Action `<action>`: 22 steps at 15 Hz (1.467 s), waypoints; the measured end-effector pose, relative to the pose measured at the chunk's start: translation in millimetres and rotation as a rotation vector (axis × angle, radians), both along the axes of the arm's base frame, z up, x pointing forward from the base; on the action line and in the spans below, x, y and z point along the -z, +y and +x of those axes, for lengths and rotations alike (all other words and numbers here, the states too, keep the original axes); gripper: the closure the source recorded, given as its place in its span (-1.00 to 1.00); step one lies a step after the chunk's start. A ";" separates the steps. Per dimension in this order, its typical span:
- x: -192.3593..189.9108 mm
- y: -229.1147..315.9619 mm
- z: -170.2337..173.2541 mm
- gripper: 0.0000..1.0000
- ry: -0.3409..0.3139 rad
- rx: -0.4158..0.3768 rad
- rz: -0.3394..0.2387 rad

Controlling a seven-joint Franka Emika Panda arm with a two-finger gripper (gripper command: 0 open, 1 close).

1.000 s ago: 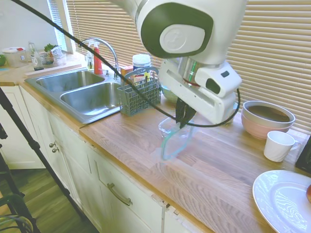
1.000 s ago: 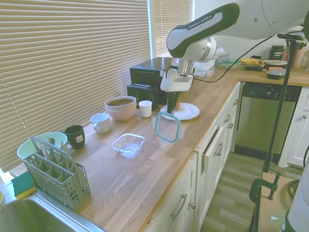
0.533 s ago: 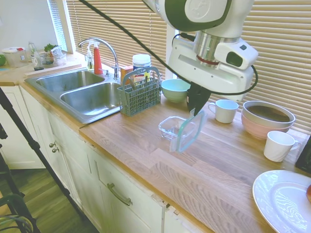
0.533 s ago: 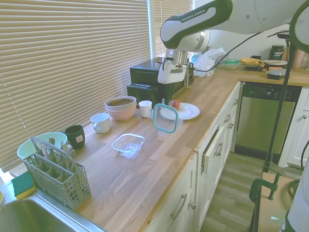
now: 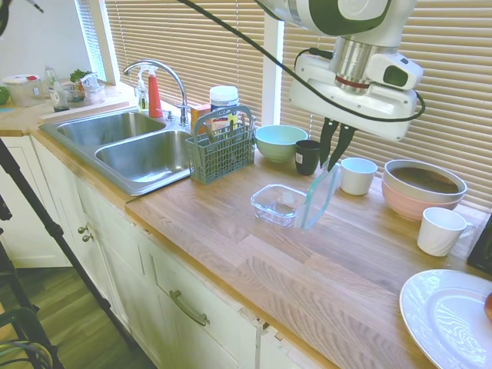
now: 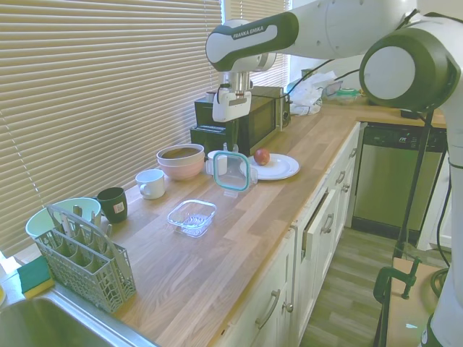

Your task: Cover the lid of the food container

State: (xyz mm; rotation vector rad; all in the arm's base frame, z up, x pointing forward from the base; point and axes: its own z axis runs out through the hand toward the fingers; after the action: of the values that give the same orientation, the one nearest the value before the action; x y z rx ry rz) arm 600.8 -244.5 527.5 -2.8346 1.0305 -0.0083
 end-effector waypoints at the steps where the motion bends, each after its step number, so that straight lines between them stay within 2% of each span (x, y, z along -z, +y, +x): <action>1: 2.7 3.9 8.0 1.00 0.003 -0.011 -0.010; 5: 11.1 25.3 31.3 1.00 0.015 -0.037 -0.031; 18: 11.2 90.2 53.2 1.00 0.010 -0.053 -0.043; 22: 33.8 127.2 61.0 1.00 0.030 -0.072 -0.063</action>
State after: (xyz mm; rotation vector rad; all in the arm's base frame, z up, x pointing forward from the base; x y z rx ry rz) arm 661.8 -117.4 493.6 -2.9361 0.9490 0.0089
